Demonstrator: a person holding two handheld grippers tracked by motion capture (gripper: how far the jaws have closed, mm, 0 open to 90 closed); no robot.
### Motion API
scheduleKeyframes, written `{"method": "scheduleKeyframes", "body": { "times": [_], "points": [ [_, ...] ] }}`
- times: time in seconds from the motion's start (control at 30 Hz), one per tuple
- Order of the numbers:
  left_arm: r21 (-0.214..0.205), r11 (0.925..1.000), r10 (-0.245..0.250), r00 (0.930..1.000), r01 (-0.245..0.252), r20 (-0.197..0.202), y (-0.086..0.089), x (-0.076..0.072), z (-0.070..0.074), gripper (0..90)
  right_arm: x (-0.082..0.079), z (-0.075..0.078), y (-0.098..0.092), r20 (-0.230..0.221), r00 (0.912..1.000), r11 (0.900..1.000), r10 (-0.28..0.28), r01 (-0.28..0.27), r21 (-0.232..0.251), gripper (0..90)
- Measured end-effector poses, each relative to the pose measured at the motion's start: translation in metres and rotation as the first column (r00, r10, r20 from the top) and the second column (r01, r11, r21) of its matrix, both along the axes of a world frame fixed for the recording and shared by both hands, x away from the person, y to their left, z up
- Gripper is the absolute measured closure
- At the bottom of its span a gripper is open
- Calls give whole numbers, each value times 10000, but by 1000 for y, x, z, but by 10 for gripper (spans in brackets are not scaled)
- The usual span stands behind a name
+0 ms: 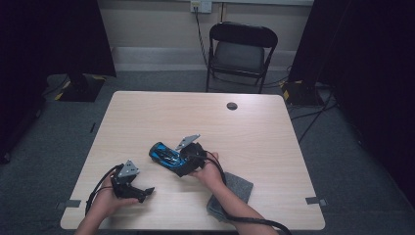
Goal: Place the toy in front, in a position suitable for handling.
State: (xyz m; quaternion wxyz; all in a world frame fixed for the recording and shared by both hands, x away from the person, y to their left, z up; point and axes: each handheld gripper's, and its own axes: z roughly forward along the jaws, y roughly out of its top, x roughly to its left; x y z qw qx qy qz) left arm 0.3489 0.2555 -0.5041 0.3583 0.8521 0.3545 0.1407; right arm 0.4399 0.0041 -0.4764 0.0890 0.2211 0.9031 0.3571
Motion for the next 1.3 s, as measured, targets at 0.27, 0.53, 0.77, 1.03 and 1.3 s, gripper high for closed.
{"method": "scheduleKeyframes", "body": {
  "times": [0.27, 0.53, 0.77, 1.03, 1.3],
  "points": [
    [36, 10000, -21, 10000, 21, -12, 0, 0, 0, 0, 6, -6, 16, -9, 9997, 9996, 250, -250, -140, 144],
    [-3, 10000, -25, 10000, 25, 3, 0, 0, 0, 0, 13, -9, 24, -123, 9998, 9997, 160, -162, -192, 144],
    [0, 10000, -28, 10000, 28, 4, 0, 1, 0, 0, 16, -11, 29, -192, 9998, 9998, 41, -44, -172, 146],
    [1, 10000, -29, 10000, 29, 6, 0, 1, 0, 0, 15, -13, 33, -161, 9999, 9995, 14, -19, -307, 165],
    [3, 10000, -31, 10000, 31, 7, 0, 1, 0, 0, 14, -17, 35, -191, 9998, 9989, 38, -47, -474, 186]
  ]
}}
